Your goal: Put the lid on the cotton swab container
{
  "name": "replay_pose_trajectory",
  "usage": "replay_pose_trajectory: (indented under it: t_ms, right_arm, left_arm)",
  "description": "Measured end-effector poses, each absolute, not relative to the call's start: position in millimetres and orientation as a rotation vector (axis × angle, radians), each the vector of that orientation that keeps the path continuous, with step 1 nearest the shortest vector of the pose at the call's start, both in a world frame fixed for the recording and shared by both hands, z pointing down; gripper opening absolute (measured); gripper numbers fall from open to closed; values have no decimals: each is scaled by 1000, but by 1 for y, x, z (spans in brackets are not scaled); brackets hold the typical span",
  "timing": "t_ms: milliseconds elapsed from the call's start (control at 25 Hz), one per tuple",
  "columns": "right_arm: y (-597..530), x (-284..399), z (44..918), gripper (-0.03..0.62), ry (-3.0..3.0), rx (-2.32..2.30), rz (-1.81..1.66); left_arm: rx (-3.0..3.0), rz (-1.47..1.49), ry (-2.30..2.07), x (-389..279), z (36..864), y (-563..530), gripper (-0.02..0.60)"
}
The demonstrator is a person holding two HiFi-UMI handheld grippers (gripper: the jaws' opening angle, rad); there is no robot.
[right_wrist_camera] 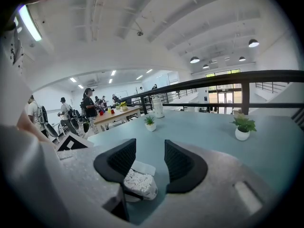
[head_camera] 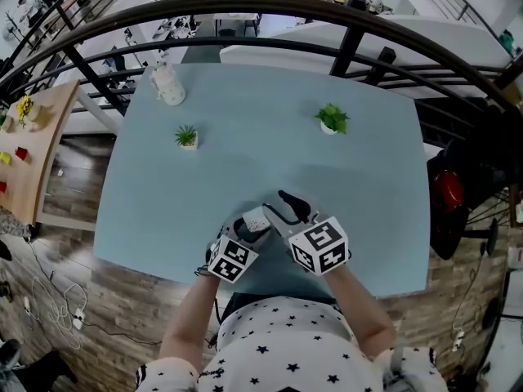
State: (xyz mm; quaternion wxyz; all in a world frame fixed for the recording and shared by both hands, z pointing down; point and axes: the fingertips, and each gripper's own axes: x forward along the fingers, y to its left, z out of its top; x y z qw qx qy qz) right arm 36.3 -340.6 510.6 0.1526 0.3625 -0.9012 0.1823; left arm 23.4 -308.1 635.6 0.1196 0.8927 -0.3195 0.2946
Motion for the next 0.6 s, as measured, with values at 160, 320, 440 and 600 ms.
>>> replay_pose_trajectory:
  t_ms: [160,320,440,600]
  right_arm:
    - [-340,32,509,157,-2589,1021,495]
    - [-339,30,506,105,-2594,1014,480]
    - [-338,28,501,59,-2597,1021,457]
    - [-336,24,495,14,-2597,1028,430]
  left_arm:
    - [2611,846,-967,24,635,-310,244]
    - [2616,833,-986,26,630,-310,244]
    - [2627,809,-1004,26,622,-309,242]
    - [2641,780,-1030,26,611,-305,242]
